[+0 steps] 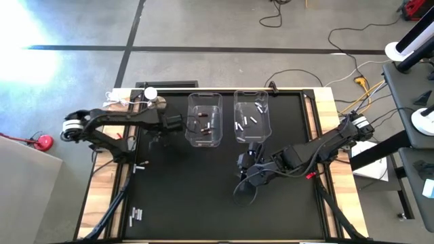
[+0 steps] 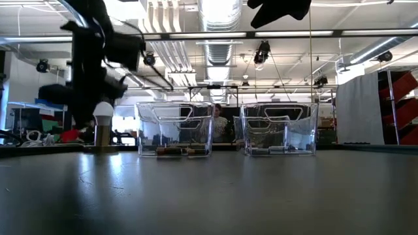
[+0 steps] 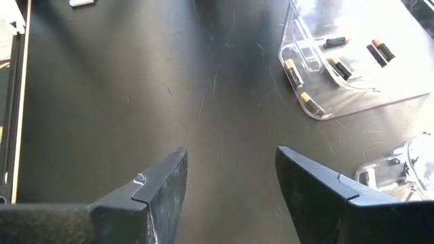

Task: Sort batteries
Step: Put the black battery into the left transparent bin

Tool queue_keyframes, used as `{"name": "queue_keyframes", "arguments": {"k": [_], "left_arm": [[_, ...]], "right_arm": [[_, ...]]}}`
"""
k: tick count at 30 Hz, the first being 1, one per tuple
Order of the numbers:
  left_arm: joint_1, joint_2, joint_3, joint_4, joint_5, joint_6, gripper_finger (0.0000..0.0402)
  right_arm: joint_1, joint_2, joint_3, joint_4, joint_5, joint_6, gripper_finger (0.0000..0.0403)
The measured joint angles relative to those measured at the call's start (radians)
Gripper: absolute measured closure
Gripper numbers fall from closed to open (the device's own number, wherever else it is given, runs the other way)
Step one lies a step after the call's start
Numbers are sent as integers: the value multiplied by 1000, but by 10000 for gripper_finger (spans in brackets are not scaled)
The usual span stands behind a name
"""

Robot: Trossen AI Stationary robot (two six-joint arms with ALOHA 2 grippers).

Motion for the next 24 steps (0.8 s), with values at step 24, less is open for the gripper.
{"name": "queue_keyframes", "arguments": {"k": [24], "left_arm": [[43,82,136,733,323,-45,374]], "right_arm": [[0,-1,7,-11,5,-62,188]]}}
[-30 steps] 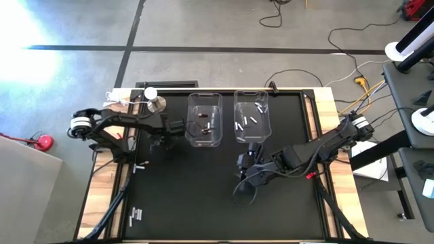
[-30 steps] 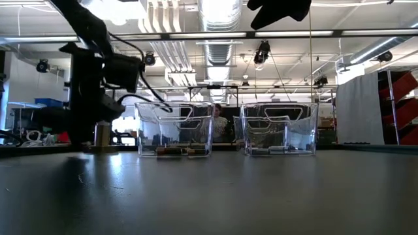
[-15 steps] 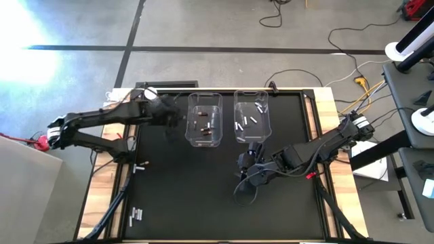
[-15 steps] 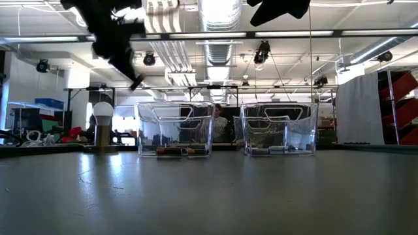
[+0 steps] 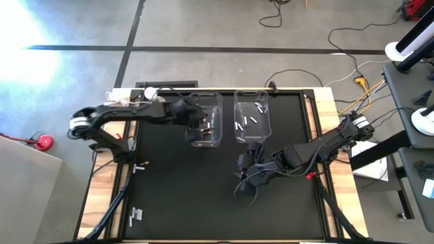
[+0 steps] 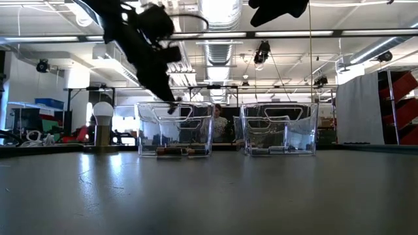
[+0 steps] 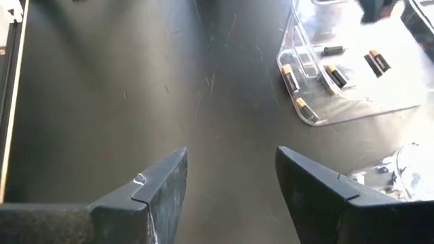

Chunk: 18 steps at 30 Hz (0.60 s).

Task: Sort batteries
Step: Put the black battery into the left transparent bin

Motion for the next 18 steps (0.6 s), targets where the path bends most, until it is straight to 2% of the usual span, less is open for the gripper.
{"name": "queue_keyframes", "arguments": {"k": [8,14,18], "left_arm": [[29,216,144,3,2,10,376],[56,352,304,-182,1,-13,376],[64,431,366,-278,-14,-31,376]], "right_arm": [[0,0,-3,-1,0,2,188],[2,0,-13,-4,-8,50,188],[2,0,-31,-6,-15,65,188]]}}
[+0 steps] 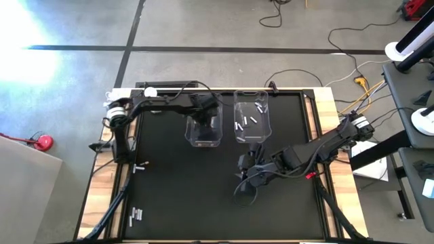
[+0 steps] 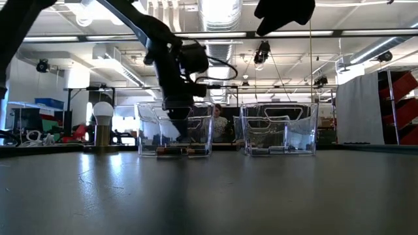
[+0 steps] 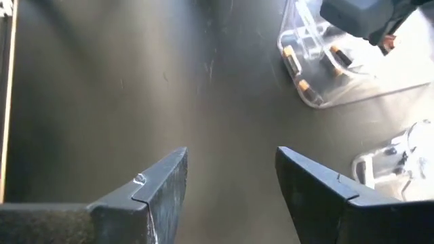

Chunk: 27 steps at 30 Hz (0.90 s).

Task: Sort batteries
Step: Put the black battery into the left transparent bin

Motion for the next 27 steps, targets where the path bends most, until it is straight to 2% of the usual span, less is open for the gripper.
{"name": "queue_keyframes", "arguments": {"k": [9,16,22,27], "left_arm": [[1,114,29,-21,-29,25,374],[1,124,28,-14,-31,25,342],[0,91,25,-20,-51,43,304],[0,-16,24,1,-56,49,282]], "right_arm": [[0,0,-24,-1,-20,48,188],[0,0,-22,-1,-20,51,188],[0,0,-22,2,-20,51,188],[0,0,-22,2,-20,51,188]]}}
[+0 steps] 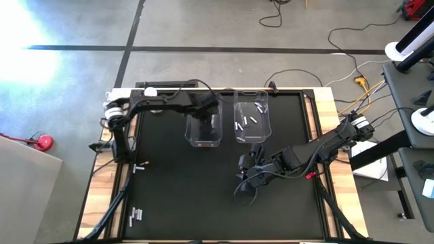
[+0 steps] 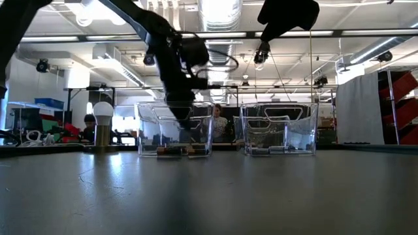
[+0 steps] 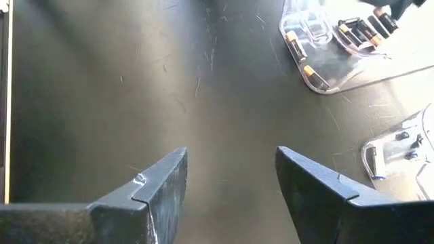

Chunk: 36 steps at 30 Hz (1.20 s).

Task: Sort batteries
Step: Put the black battery into the left transparent bin

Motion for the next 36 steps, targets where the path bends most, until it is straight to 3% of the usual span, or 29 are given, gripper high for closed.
{"name": "queue_keyframes", "arguments": {"k": [9,14,20,26,30,36], "left_arm": [[-3,-244,0,-76,-1,-21,255],[-41,-406,-33,-220,85,-109,247],[-180,-618,-241,-338,84,-221,246],[-347,-784,-517,-417,154,-558,226],[-413,-810,-672,-424,204,-767,200],[-422,-760,-792,-391,176,-787,174]], "right_arm": [[0,0,0,-2,0,-1,188],[0,0,0,-4,0,-9,188],[0,0,0,-5,0,-43,188],[-2,0,0,-3,0,-55,188],[-5,0,7,7,0,-69,188],[-19,0,34,13,1,-85,188]]}}
